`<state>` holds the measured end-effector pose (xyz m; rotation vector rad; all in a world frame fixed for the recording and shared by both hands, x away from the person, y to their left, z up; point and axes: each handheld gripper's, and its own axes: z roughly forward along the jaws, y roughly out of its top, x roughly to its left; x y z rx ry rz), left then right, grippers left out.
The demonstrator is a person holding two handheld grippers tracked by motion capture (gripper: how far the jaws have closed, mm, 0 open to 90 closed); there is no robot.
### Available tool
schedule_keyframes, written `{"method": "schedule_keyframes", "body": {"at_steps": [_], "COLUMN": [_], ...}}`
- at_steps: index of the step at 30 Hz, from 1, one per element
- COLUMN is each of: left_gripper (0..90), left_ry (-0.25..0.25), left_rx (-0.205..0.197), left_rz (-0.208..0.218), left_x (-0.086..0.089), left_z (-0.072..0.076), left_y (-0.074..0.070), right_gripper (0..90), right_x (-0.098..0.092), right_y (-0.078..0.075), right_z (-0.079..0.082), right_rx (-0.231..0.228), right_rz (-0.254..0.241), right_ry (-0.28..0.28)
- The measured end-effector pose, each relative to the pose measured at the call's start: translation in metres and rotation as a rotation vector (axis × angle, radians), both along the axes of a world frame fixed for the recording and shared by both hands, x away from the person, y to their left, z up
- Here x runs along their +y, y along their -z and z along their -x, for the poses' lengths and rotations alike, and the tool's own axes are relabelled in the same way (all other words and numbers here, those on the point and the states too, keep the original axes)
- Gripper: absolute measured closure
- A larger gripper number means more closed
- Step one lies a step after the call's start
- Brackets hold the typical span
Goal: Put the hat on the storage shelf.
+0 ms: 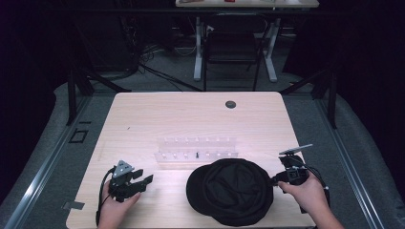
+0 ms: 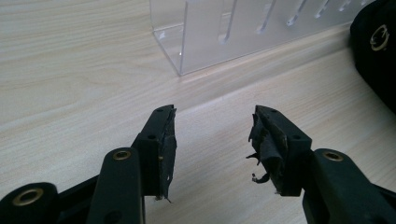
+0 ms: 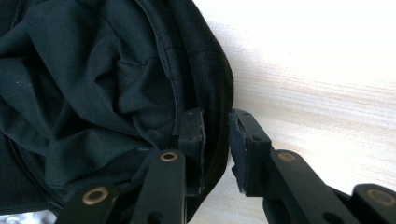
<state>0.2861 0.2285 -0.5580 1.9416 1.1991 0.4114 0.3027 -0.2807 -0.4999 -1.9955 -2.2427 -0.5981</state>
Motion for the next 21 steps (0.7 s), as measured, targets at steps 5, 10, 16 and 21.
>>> {"method": "schedule_keyframes", "body": {"at_steps": [5,10,16,21], "left_gripper": [49.7,49.7,49.7,49.7], "left_ry": [0.0,0.0,-0.003,-0.006], "left_rx": [0.0,0.001,0.001,0.001], "left_rz": [0.0,-0.002,0.0,0.0], "left_x": [0.0,0.0,0.0,0.0], "left_z": [0.0,0.0,0.0,0.0], "left_y": [0.0,0.0,0.0,0.0], "right_gripper": [76.1,76.2,78.9,84.2], "right_x": [0.0,0.003,0.006,0.004], "right_y": [0.004,0.008,0.014,0.012], "right_z": [-0.002,-0.004,-0.008,-0.01], "right_rx": [0.026,0.049,0.053,0.095], "right_rz": [-0.005,-0.003,-0.026,-0.025], "right_ry": [-0.013,-0.022,0.002,-0.043]}}
